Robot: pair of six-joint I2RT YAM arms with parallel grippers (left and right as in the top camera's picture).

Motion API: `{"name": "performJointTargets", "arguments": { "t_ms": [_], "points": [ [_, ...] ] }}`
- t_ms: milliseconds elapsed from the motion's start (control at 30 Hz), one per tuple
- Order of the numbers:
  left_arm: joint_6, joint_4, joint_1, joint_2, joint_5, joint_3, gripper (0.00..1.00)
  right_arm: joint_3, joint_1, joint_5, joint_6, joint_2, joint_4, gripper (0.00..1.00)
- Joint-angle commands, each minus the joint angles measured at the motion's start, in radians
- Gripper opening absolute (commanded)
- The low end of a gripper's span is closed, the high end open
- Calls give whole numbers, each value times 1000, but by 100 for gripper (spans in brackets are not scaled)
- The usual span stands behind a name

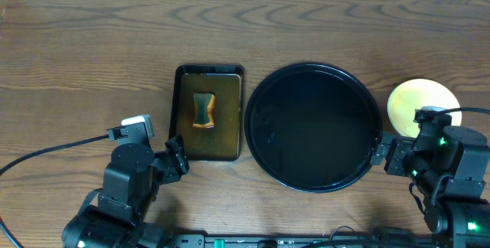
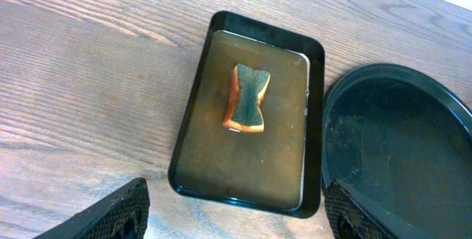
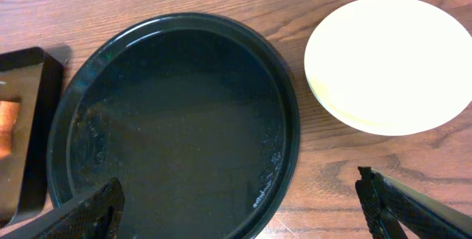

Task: Clean dirty plates on tray and stack at the side

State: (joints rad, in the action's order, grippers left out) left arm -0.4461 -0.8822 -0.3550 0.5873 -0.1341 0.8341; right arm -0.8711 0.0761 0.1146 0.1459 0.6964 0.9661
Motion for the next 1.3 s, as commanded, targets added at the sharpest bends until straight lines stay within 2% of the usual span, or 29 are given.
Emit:
{"name": "performJointTargets", "arguments": {
  "t_ms": [0, 267, 367, 600, 933, 1133, 1267],
  "points": [
    [-8, 0, 5, -1, -13, -12, 77, 10, -35, -6, 11, -3, -1, 99],
    [-8, 0, 5, -1, -13, -12, 77, 11, -43, -21, 10, -3, 24, 99],
    [-8, 0, 5, -1, -13, -12, 77, 17, -44, -29, 10, -29, -26, 99],
    [-8, 0, 5, -1, -13, -12, 77, 166, -72, -28, 10, -196, -316, 99],
    [-8, 0, 5, -1, -13, -12, 77, 566, -119, -52, 10, -536, -832, 99],
    [-8, 0, 5, -1, -13, -12, 77, 758, -130, -87, 10, -674, -1022, 99],
    [-8, 0, 5, -1, -13, -12, 77, 853, -130, -91, 6, -692, -1093, 99]
  ]
}}
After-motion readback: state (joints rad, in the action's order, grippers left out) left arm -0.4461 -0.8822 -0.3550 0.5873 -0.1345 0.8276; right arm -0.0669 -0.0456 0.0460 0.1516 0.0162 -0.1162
